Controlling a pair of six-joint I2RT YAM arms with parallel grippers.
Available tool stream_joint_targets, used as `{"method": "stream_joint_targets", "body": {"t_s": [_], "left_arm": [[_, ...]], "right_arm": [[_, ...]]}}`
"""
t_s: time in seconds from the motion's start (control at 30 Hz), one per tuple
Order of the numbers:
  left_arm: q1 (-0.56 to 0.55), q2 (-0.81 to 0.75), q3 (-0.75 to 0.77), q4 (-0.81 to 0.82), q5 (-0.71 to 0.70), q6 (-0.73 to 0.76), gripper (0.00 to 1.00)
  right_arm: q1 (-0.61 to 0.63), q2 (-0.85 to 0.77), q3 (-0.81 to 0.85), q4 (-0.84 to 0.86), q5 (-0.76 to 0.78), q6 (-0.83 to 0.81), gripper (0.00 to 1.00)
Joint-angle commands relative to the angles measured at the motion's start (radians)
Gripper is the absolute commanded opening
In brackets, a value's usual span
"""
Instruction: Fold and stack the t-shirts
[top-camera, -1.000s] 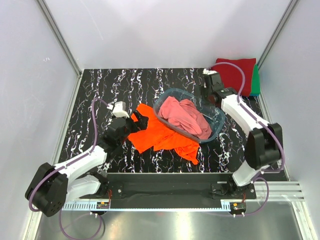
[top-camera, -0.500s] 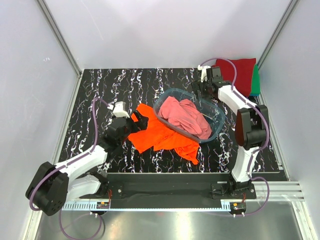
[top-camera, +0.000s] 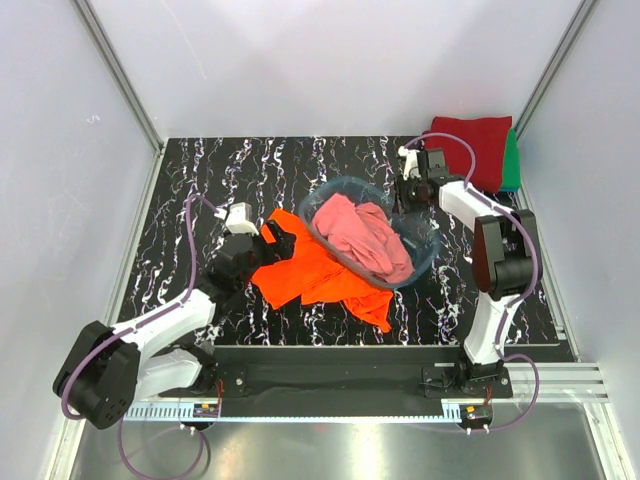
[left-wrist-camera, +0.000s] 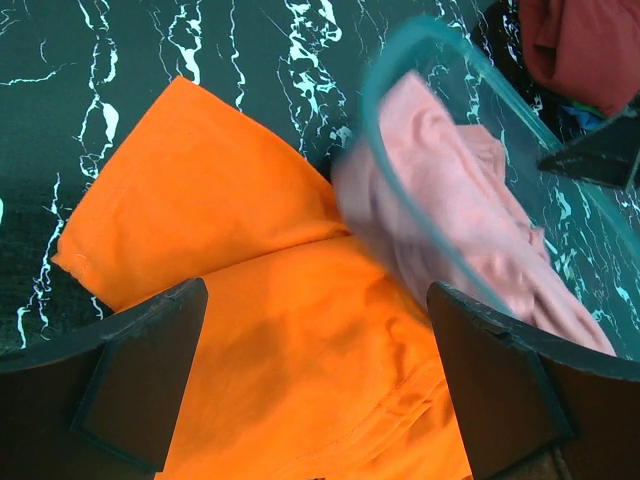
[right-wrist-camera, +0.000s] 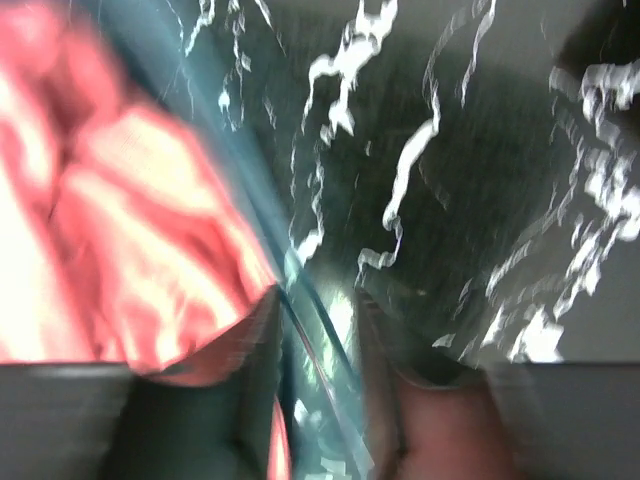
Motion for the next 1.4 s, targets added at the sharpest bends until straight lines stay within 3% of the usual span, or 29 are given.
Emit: {"method": "stream_joint_targets", "body": {"t_s": [0.0, 0.1, 0.23, 0.33, 0.5, 0.6, 0.67, 0.7, 0.73, 0.83, 0.97, 1.03, 1.23, 1.37], "left_arm": [[0.008, -0.005, 0.03, 0.033, -0.001, -0.003, 0.99], [0.007, -0.011, 0.024, 0.035, -0.002, -0.007, 0.99], [0.007, -0.023, 0.013, 0.04, -0.004, -0.012, 0.99], [0.007, -0.03, 0.007, 0.041, -0.002, -0.013, 0.99], [0.007, -0.033, 0.007, 0.035, -0.005, -0.016, 0.99], [0.007, -0.037, 0.001, 0.041, -0.005, -0.018, 0.99], [0.007, -0.036, 0.001, 0.041, -0.004, -0.016, 0.99], [0.007, -0.033, 0.006, 0.041, -0.002, -0.018, 0.99], [0.008, -0.03, 0.007, 0.041, -0.002, -0.015, 0.99], [0.007, -0.027, 0.01, 0.036, -0.001, -0.015, 0.99], [0.007, -0.03, 0.009, 0.038, -0.004, -0.016, 0.99], [0.007, -0.031, 0.007, 0.038, -0.005, -0.016, 0.99], [0.007, -0.045, -0.005, 0.041, -0.013, -0.02, 0.99], [0.011, -0.05, -0.005, 0.043, -0.016, -0.023, 0.99]], "right_arm": [[0.008, -0.093, -0.084, -0.025, 0.104, 0.117, 0.31], [0.008, -0.211, -0.172, -0.045, 0.279, 0.207, 0.21], [0.008, -0.354, -0.272, -0.145, 0.507, 0.269, 0.2], [0.002, -0.42, -0.306, -0.196, 0.613, 0.283, 0.21], [0.002, -0.444, -0.3, -0.249, 0.606, 0.267, 0.23], [-0.001, -0.408, -0.251, -0.364, 0.763, 0.272, 0.24], [-0.009, -0.389, -0.233, -0.409, 0.847, 0.302, 0.37], [-0.007, -0.391, -0.21, -0.441, 0.841, 0.321, 0.72], [-0.007, -0.397, -0.199, -0.452, 0.786, 0.335, 0.85], [0.0, -0.455, -0.15, -0.463, 0.651, 0.379, 0.97], [0.081, -0.506, -0.053, -0.444, 0.467, 0.448, 0.99], [0.187, -0.48, 0.011, -0.404, 0.385, 0.467, 0.99], [0.335, -0.123, 0.309, -0.346, 0.123, 0.497, 1.0], [0.365, 0.144, 0.47, -0.334, 0.087, 0.568, 1.0]]}}
